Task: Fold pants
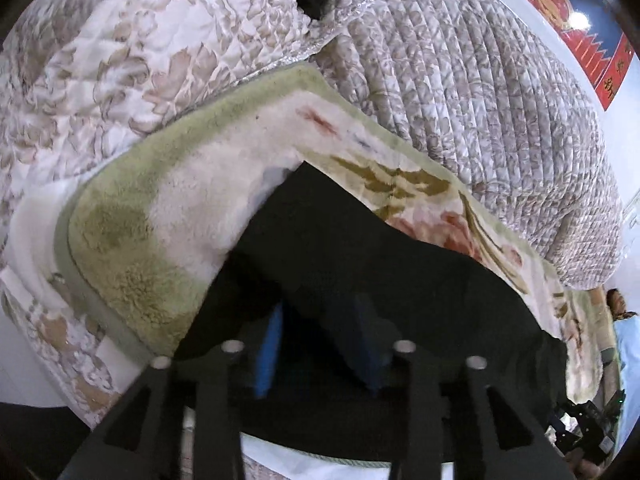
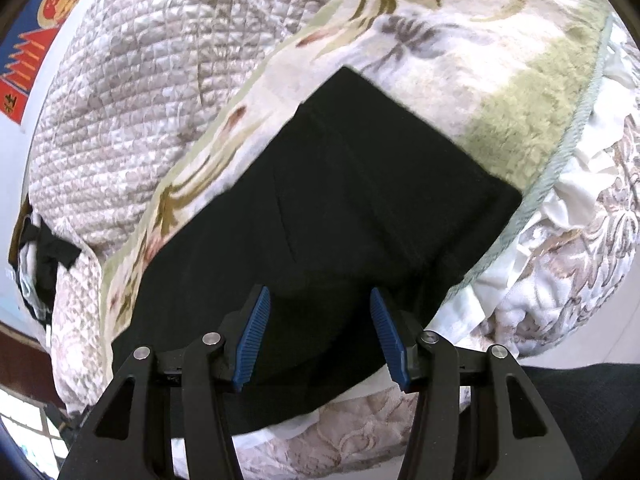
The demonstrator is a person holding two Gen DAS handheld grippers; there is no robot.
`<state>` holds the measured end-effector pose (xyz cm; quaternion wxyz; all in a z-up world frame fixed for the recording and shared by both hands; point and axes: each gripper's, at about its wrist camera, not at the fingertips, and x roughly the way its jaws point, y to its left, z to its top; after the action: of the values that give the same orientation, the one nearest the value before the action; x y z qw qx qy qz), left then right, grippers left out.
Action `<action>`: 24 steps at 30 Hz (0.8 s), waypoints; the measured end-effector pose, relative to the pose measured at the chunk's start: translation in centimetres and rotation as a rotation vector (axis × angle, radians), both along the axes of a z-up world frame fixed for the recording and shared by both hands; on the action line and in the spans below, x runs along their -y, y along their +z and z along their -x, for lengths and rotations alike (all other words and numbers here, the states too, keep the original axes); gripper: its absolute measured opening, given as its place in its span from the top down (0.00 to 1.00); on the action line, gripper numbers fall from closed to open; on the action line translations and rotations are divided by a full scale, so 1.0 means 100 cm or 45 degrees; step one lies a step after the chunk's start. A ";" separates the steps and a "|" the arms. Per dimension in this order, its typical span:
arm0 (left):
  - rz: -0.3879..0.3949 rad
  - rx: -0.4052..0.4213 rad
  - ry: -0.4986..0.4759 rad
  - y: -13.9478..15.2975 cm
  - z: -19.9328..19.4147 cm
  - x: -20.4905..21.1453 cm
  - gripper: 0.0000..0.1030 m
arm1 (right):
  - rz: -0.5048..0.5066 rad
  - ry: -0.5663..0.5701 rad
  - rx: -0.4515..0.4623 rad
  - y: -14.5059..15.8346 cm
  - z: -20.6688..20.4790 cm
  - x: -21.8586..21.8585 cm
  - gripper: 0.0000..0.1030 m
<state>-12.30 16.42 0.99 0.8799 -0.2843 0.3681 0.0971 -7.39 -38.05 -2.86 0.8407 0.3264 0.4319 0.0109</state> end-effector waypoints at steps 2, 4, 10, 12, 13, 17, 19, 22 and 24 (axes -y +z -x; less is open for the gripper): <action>0.016 0.015 -0.015 0.000 0.002 0.001 0.57 | -0.012 -0.039 0.035 0.004 0.002 0.006 0.49; -0.038 0.003 -0.025 0.000 -0.002 0.004 0.57 | -0.018 -0.065 0.052 0.005 0.002 0.011 0.49; -0.082 -0.043 -0.052 -0.004 -0.016 0.007 0.86 | -0.085 -0.098 0.098 0.005 -0.004 0.019 0.49; -0.105 -0.043 -0.060 -0.003 -0.017 0.008 0.90 | -0.076 -0.106 0.119 0.007 -0.005 0.019 0.50; -0.112 -0.048 -0.057 -0.003 -0.018 0.009 0.91 | -0.069 -0.119 0.113 0.008 -0.006 0.020 0.52; -0.135 -0.044 -0.051 -0.001 -0.016 0.007 0.91 | -0.131 -0.190 0.060 0.008 0.007 0.025 0.53; -0.135 -0.043 -0.052 -0.001 -0.017 0.006 0.93 | -0.129 -0.180 0.028 0.008 0.010 0.022 0.53; -0.126 -0.043 -0.049 0.000 -0.018 0.005 0.93 | -0.093 -0.189 -0.029 0.005 0.009 0.022 0.53; -0.126 -0.037 -0.046 0.002 -0.018 0.004 0.94 | -0.069 -0.216 -0.081 0.001 0.006 0.025 0.53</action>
<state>-10.47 16.06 1.23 0.8890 -0.2322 0.3809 0.1033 -8.02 -40.58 -2.78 0.8154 0.3846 0.4287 -0.0590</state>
